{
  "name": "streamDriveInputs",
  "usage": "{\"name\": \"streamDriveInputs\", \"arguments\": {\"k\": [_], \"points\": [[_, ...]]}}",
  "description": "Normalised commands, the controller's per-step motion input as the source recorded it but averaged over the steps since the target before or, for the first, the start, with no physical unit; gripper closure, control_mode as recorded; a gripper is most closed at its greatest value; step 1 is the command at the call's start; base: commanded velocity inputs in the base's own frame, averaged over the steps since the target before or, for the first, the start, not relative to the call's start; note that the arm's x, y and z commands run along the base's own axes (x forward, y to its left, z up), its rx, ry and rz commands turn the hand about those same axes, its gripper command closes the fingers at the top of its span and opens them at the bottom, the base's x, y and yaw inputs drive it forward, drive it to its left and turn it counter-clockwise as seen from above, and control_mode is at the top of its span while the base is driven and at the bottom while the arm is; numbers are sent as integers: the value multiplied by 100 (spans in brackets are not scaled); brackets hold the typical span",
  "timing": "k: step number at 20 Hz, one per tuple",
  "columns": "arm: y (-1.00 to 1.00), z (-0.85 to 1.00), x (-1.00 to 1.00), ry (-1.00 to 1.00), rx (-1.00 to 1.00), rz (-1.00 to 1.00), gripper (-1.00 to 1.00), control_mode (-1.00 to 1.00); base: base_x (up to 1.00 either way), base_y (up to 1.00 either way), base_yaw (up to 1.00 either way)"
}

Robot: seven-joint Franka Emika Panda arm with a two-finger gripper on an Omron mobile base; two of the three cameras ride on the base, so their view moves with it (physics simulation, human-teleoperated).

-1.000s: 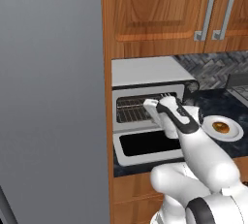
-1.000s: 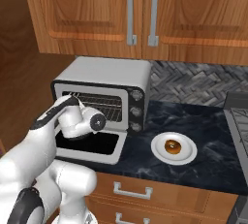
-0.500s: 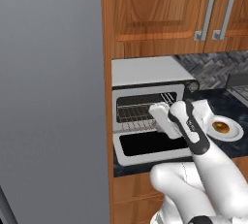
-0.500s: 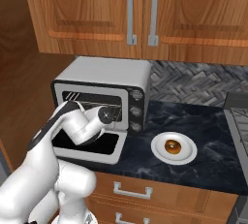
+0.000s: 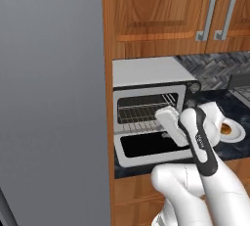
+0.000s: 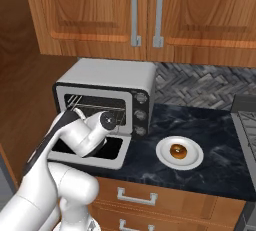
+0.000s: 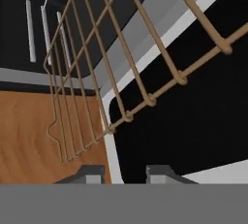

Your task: Pick up the bagel from the plate, place it on the toaster oven rack, close the door, and set the timer.

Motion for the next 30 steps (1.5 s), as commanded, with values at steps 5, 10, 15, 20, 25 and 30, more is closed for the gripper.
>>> {"name": "streamDriveInputs", "arguments": {"k": [5, 10, 15, 20, 25, 30], "points": [[-15, 63, -34, 0, 0, -1, -100, -100, 0, 0, 0], [-52, 51, -14, 0, 0, 0, -100, -100, 0, 0, 0], [-74, 34, 0, 3, -4, 0, -100, -100, 0, 0, 0], [-83, 18, 0, 8, -8, 0, -100, -100, 0, 0, 0], [-82, 9, 0, 11, -12, 0, -100, -100, 0, 0, 0], [-75, 0, 0, 12, -12, 0, -100, -100, 0, 0, 0]]}}
